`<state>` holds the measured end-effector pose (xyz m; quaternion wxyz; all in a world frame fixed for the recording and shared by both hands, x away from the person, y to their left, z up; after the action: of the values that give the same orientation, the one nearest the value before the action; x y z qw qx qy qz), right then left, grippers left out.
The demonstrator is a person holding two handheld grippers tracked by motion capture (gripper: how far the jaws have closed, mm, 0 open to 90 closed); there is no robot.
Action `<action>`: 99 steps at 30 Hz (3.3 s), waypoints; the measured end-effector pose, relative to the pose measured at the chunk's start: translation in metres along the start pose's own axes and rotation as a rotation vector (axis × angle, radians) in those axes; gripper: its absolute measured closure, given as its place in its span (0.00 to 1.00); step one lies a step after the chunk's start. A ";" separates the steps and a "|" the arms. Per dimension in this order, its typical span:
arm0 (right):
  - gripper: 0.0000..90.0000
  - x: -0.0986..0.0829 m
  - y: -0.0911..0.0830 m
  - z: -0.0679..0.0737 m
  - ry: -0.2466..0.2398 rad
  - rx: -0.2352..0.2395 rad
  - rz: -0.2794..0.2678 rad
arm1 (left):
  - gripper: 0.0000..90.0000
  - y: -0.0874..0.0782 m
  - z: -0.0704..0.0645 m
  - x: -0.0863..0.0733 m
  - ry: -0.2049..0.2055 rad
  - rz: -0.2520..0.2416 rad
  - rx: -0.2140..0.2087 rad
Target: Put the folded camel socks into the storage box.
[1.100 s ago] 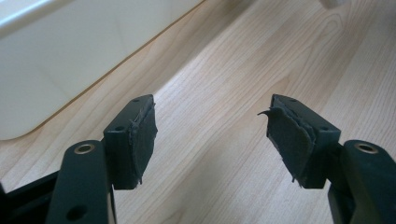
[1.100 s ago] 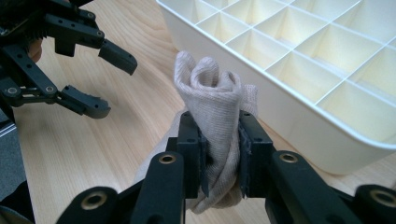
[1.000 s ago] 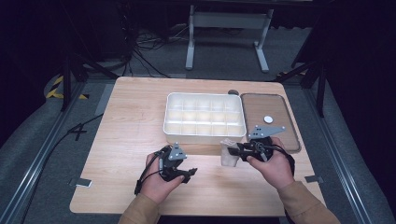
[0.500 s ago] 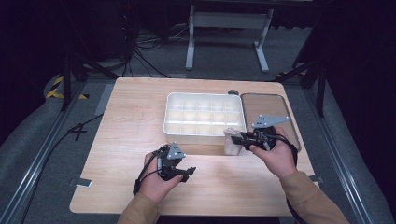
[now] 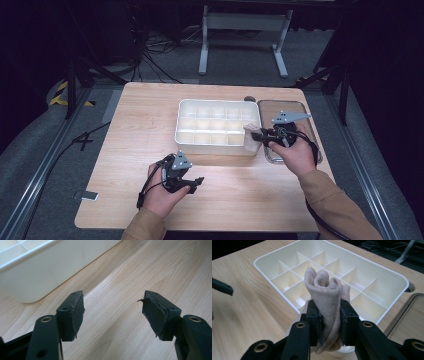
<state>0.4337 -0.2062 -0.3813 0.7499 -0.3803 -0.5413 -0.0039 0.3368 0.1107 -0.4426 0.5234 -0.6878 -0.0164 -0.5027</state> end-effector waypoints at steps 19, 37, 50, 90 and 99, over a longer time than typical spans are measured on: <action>0.81 -0.005 0.026 -0.028 -0.042 -0.118 0.041 | 0.38 0.001 0.002 -0.001 -0.002 0.009 0.000; 0.79 -0.015 0.047 -0.026 -0.106 -0.139 0.138 | 0.38 0.001 0.004 -0.001 -0.011 0.006 0.000; 0.75 -0.017 0.053 -0.027 -0.092 -0.137 0.193 | 0.38 0.002 0.004 -0.002 -0.008 0.006 0.003; 0.83 -0.007 0.054 -0.024 0.093 -0.077 0.293 | 0.38 0.003 0.004 -0.003 0.000 0.013 -0.001; 0.85 -0.012 0.065 -0.030 0.134 -0.110 0.398 | 0.38 0.004 0.004 -0.003 -0.001 0.016 -0.001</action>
<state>0.4801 -0.1818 -0.4318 0.7484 -0.5186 -0.4037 0.0894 0.3395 0.1134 -0.4473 0.5270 -0.6883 -0.0109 -0.4983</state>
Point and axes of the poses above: each handheld gripper's, and its own axes: y roughly forward along the jaws, x roughly out of its top, z roughly to its left, the point moved 2 cm from there along y, roughly forward along the jaws, and after that the axes turned 9 degrees about x, right-handed, at the moved point
